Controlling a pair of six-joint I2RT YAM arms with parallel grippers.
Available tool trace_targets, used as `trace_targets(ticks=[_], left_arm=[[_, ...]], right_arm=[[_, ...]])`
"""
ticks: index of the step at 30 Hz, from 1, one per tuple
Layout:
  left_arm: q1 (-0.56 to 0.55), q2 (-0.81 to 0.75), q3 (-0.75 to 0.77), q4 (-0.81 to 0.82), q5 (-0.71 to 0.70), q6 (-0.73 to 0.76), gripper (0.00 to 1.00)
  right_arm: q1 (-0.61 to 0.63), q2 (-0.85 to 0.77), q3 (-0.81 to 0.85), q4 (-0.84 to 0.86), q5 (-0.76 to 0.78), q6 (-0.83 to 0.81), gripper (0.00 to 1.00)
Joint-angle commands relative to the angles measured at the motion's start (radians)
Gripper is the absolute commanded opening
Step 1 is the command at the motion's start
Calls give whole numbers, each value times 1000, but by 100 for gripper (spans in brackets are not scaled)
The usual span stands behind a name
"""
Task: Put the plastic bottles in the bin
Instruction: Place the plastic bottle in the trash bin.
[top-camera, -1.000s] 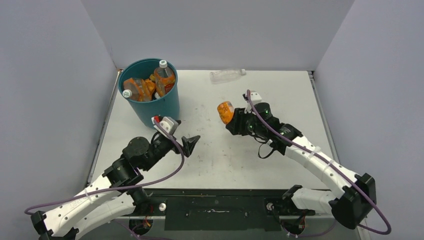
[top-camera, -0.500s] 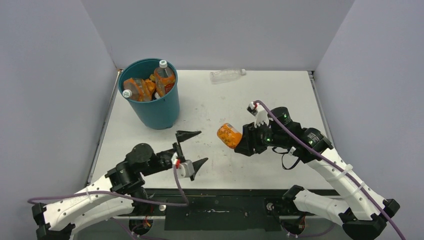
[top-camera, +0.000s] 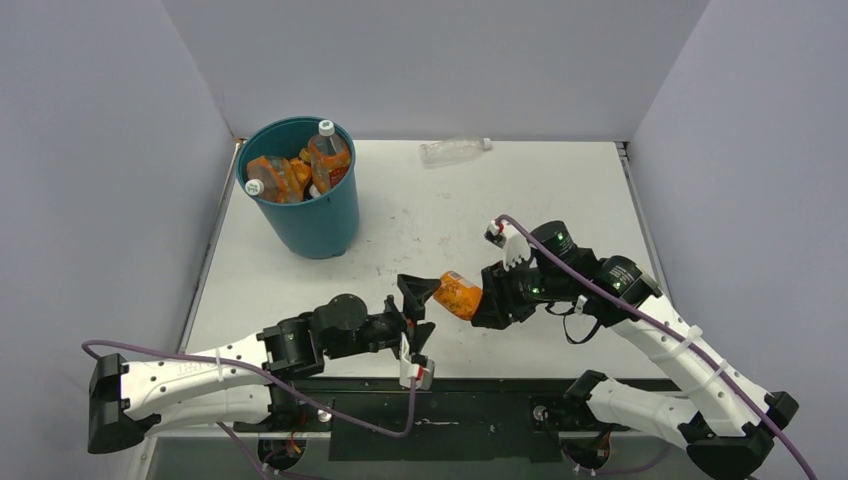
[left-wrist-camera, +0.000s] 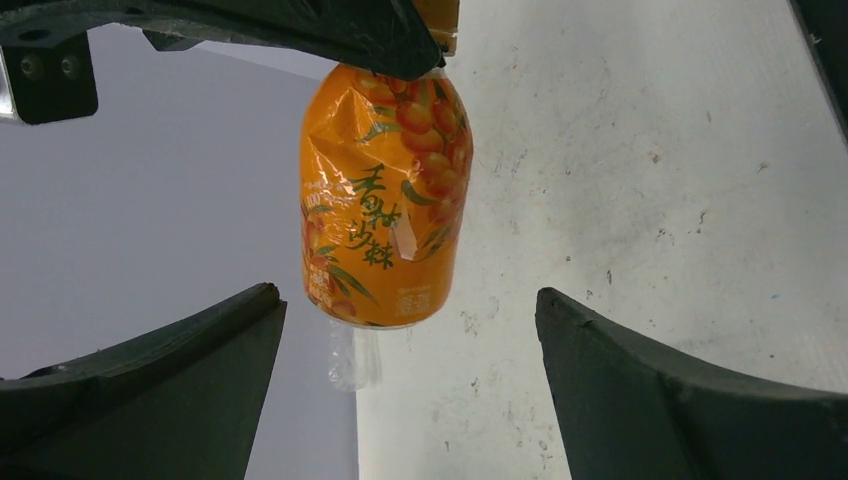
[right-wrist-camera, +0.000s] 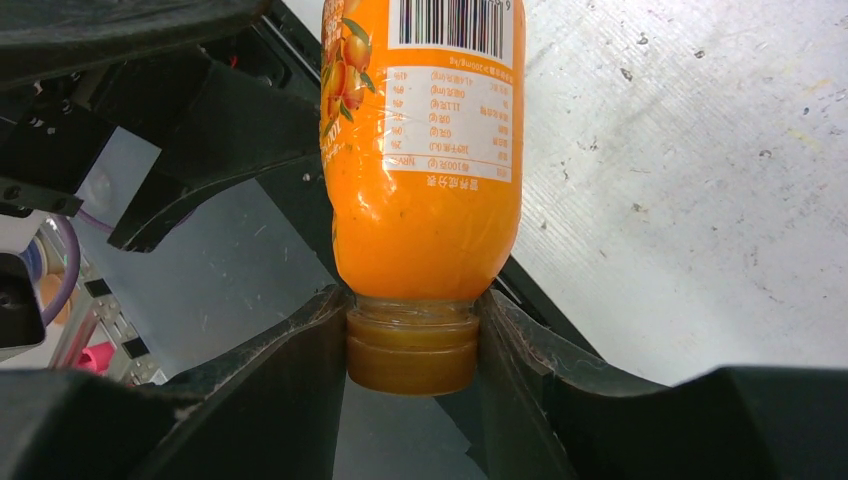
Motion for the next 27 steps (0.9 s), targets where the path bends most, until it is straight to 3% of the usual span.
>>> trace_targets(ticks=[1,5,10,21,22,26,27], left_arm=[[-7,35,73,74,-24,70,97],[-8,106,105,86,-40,94,100],[-8,176,114,119,-70,78,87],[-24,183,56,213,-73,19,34],[-27,183,53,219,-71,13,32],[-30,180,43,236,-48,-21,23],[-30,179,43,239,-44,-34,20]], right_arm=[[39,10,16,29,9,-1,5],[87,23,12,47,32,14,5],[143,31,24,66,61,37,5],[144,3,38,99,66,55,5],[145,-3,35,111,70,60,9],[145,-27,46,145,78,80,72],[145,-36,51,152,90,87,83]])
